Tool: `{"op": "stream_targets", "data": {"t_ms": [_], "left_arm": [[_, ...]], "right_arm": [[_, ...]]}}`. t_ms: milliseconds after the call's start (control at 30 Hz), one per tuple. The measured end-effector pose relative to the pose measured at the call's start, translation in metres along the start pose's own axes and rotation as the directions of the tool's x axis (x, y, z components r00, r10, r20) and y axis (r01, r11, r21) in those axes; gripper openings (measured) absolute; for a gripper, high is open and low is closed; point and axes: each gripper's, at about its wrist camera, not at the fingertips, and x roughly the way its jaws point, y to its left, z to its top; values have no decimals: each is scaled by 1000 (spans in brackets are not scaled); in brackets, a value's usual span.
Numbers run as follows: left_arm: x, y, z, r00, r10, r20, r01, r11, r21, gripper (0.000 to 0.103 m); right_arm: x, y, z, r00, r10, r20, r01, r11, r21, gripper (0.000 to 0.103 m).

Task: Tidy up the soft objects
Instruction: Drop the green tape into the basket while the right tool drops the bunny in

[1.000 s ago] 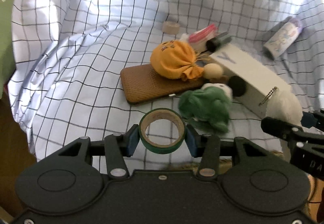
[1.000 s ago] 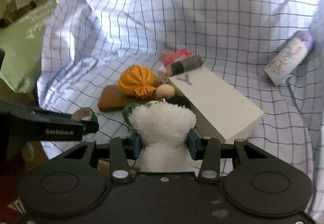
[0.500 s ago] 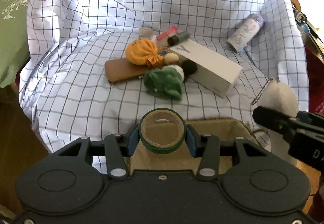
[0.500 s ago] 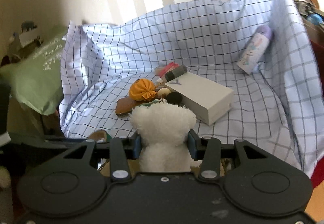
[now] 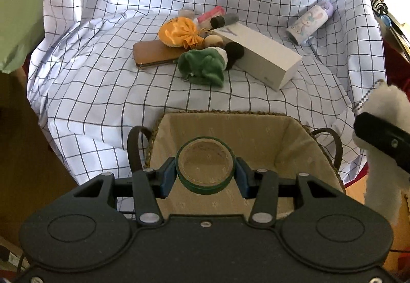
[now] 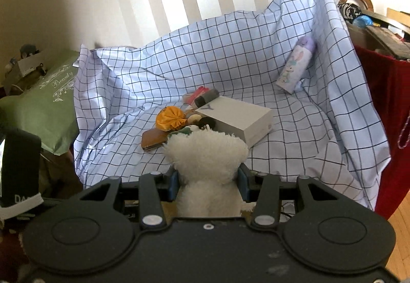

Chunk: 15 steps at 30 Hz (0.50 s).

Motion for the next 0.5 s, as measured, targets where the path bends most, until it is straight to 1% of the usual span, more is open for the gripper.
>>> {"op": "stream_targets", "data": {"t_ms": [200,333,500], "left_arm": [[-3,-2,-11,1000,8,9,-8,1000,-11,48],[4,-1,-16,1000,9,-9,-9,1000,-21,48],[9,0,-23,999,29,-28,-30,999,-28,48]], "right_arm": [[-6,8,-12,999,-38,-6,38,999,-27,44],[1,11,-20,998,-49,-35,48,998,-35,44],[5,12,-25,997,-46,-65,44,998,-39,44]]}}
